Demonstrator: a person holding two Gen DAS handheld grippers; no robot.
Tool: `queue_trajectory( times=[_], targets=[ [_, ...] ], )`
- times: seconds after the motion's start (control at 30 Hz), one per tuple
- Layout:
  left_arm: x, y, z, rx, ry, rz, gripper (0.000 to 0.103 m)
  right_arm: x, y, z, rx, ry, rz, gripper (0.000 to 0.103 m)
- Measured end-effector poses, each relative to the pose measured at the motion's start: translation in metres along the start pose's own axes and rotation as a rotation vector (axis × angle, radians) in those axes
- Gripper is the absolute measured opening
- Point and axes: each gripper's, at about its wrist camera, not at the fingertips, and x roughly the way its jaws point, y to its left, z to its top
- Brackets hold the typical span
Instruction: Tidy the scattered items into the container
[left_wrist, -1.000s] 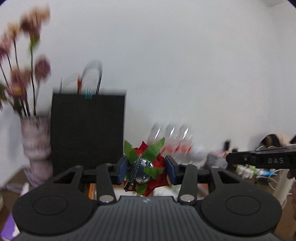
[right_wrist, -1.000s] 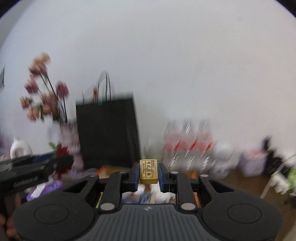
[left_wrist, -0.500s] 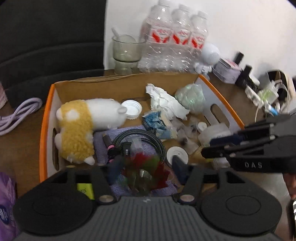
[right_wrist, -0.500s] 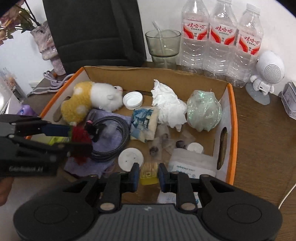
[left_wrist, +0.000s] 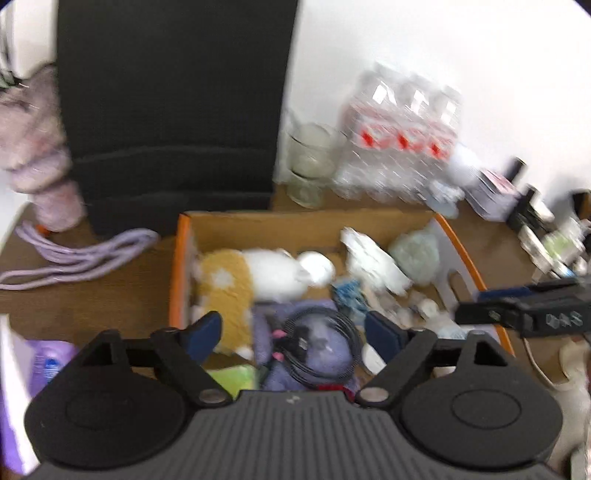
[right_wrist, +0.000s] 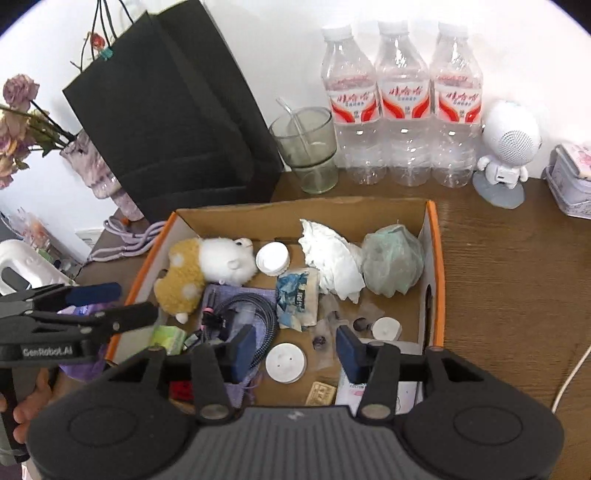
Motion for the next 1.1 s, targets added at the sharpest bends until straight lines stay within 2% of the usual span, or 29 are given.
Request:
queue_trajectory(
  times=[0.07, 0.17, 0.23, 0.3, 0.33, 0.37, 0.4, 0.43, 0.57, 0.73, 0.83, 0.97, 1.1],
  targets=[
    [-0.007, 0.0, 0.0, -0.033, -0.023, 0.024, 0.095, -0.008, 0.004, -0.001, -0.004, -0.018, -0.016, 0.058],
    [-0.018, -0.005, -0.005, -0.043, -0.062, 0.057, 0.095, -0.018, 0.01, -0.006, -0.018, -0.054, -0.043, 0.059],
    [-0.028, -0.011, -0.012, -0.005, -0.153, 0.087, 0.096, -0.028, 0.016, -0.012, -0.04, -0.129, -0.066, 0.059],
    [-0.045, -0.021, -0.029, 0.08, -0.366, 0.136, 0.098, -0.044, 0.024, -0.026, -0.076, -0.319, -0.083, 0.059],
    [-0.052, -0.024, -0.045, 0.118, -0.517, 0.166, 0.102, -0.049, 0.029, -0.037, -0.115, -0.428, -0.104, 0.063],
    [-0.056, -0.025, -0.059, 0.134, -0.634, 0.178, 0.102, -0.05, 0.033, -0.048, -0.162, -0.526, -0.131, 0.073],
    [-0.056, -0.025, -0.072, 0.134, -0.711, 0.168, 0.102, -0.047, 0.036, -0.059, -0.197, -0.595, -0.155, 0.077],
    [-0.053, -0.024, -0.081, 0.115, -0.733, 0.148, 0.102, -0.041, 0.038, -0.066, -0.212, -0.627, -0.173, 0.08],
    [-0.042, -0.019, -0.089, 0.036, -0.662, 0.12, 0.102, -0.015, 0.034, -0.074, -0.182, -0.556, -0.168, 0.073],
    [-0.061, -0.021, -0.096, 0.016, -0.653, 0.14, 0.102, -0.033, 0.039, -0.086, -0.153, -0.608, -0.178, 0.073],
    [-0.083, -0.025, -0.116, -0.005, -0.654, 0.157, 0.103, -0.055, 0.047, -0.109, -0.151, -0.636, -0.168, 0.074],
    [-0.122, -0.037, -0.168, -0.043, -0.598, 0.174, 0.103, -0.091, 0.058, -0.171, -0.184, -0.66, -0.153, 0.09],
    [-0.161, -0.042, -0.249, -0.079, -0.629, 0.073, 0.103, -0.113, 0.067, -0.26, -0.257, -0.675, -0.159, 0.097]
  ],
)
